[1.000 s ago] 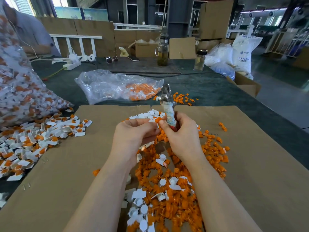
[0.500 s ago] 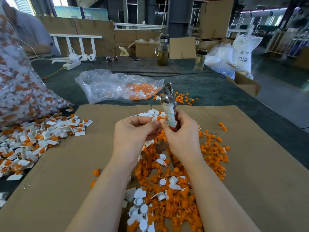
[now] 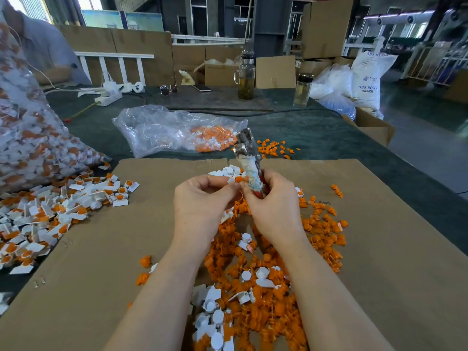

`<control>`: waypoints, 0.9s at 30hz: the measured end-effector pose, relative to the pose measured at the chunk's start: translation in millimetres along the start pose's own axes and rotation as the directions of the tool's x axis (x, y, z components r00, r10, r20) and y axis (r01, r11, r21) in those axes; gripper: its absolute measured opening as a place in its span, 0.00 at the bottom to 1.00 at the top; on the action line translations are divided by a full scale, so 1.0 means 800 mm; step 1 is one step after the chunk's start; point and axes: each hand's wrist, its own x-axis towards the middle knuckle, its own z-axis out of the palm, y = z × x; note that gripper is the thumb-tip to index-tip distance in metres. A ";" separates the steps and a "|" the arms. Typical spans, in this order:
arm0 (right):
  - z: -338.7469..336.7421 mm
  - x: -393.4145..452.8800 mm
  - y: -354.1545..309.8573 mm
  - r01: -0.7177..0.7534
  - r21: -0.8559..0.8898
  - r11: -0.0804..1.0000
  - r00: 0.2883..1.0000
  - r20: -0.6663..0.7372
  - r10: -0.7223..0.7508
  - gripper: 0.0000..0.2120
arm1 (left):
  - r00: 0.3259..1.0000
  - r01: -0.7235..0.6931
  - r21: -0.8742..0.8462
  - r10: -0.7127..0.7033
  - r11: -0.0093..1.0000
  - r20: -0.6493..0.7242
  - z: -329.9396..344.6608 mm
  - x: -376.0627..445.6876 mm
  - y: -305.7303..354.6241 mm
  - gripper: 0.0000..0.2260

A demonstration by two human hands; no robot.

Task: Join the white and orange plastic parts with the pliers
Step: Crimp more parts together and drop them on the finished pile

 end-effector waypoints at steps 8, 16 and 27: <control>-0.002 0.000 -0.002 -0.013 0.070 0.997 0.997 0.072 0.008 0.03 | 0.997 -0.047 0.087 0.052 0.995 -0.055 -0.001 0.003 -0.004 0.05; -0.030 0.003 0.000 -0.127 0.110 0.986 0.945 0.314 0.086 0.06 | 0.996 -0.056 0.044 0.059 0.997 -0.074 -0.005 0.006 0.001 0.02; -0.042 0.006 0.006 -0.081 -0.021 0.996 0.831 0.550 0.080 0.08 | 0.990 -0.136 0.004 0.136 0.991 -0.034 -0.014 0.006 0.005 0.04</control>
